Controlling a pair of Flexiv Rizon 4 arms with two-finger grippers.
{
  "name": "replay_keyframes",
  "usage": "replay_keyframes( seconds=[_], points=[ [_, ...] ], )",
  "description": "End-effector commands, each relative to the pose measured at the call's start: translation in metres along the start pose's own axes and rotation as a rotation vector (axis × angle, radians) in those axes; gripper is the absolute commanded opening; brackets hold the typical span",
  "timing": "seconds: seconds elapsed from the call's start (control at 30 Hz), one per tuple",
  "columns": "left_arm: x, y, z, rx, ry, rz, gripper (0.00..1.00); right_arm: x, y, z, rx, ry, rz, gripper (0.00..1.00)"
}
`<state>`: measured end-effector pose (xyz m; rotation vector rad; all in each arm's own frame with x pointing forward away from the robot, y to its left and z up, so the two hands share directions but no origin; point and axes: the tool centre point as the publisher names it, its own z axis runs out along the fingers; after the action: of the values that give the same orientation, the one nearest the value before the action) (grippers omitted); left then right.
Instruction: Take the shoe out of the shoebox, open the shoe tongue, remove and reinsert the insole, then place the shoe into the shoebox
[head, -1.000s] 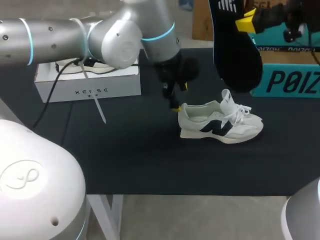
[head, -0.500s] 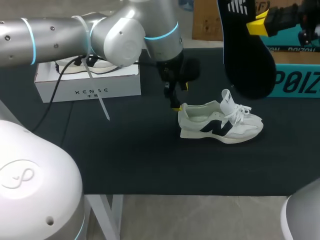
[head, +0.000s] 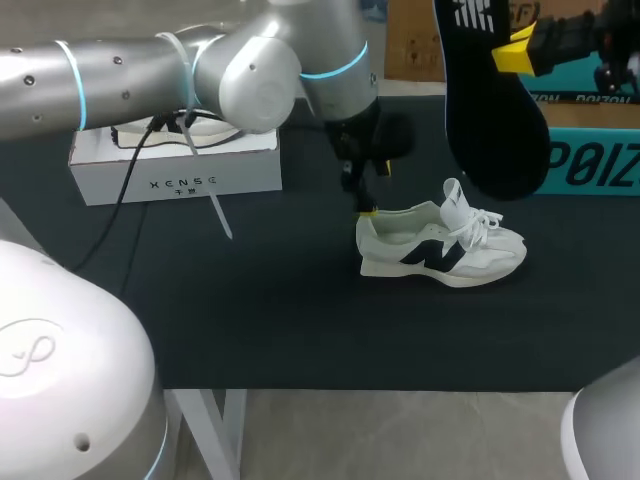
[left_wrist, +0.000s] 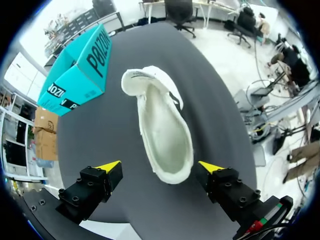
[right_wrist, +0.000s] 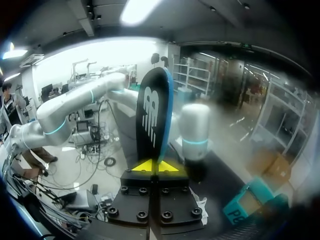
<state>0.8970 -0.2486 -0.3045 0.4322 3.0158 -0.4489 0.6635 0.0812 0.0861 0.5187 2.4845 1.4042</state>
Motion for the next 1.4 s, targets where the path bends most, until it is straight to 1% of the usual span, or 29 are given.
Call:
replay_keyframes(
  seconds=[0.03,0.13,0.33,0.47,0.6,0.63,0.7,0.87,0.9,0.93,0.97,1.1,1.27,1.4],
  points=[
    [-0.01,-0.018,0.018,-0.019,-0.007,0.01,1.0,-0.002,0.003,0.002,0.006,0.003,0.001,0.0],
    [-0.018,-0.023,0.033,-0.02,-0.039,0.017,1.0,-0.002,0.003,0.002,0.006,0.003,0.001,0.0],
    [-0.021,-0.029,0.063,-0.004,-0.007,0.014,1.0,-0.002,0.003,0.002,0.006,0.003,0.001,0.0],
    [-0.02,-0.029,0.077,0.006,0.011,0.008,1.0,-0.002,0.003,0.002,0.006,0.003,0.001,0.0],
    [-0.022,-0.026,0.086,0.005,0.012,-0.005,1.0,-0.002,0.003,0.002,0.006,0.003,0.001,0.0],
    [-0.023,-0.026,0.087,0.019,0.013,-0.01,1.0,-0.002,0.003,0.002,0.006,0.003,0.001,0.0],
    [-0.025,-0.025,0.09,0.017,-0.012,-0.013,1.0,-0.002,0.003,0.002,0.006,0.003,0.001,0.0],
    [-0.026,-0.025,0.096,0.025,0.003,-0.021,1.0,-0.002,0.003,0.002,0.006,0.003,0.001,0.0],
    [-0.026,-0.025,0.097,0.024,0.002,-0.02,0.79,-0.002,0.003,0.002,0.006,0.003,0.001,0.0],
    [-0.026,-0.025,0.097,0.024,0.003,-0.02,0.36,-0.002,0.003,0.002,0.006,0.003,0.001,0.0],
    [-0.025,-0.025,0.098,0.025,0.016,-0.016,0.0,-0.002,0.003,0.002,0.006,0.003,0.001,0.0],
    [-0.025,-0.024,0.097,0.008,0.014,-0.012,0.0,-0.002,0.003,0.002,0.006,0.003,0.001,0.0],
    [-0.023,-0.023,0.092,0.006,0.008,-0.006,0.0,-0.002,0.003,0.002,0.006,0.003,0.001,0.0],
    [-0.023,-0.02,0.093,0.002,0.01,-0.009,0.0,-0.002,0.003,0.002,0.006,0.003,0.001,0.0]
  ],
)
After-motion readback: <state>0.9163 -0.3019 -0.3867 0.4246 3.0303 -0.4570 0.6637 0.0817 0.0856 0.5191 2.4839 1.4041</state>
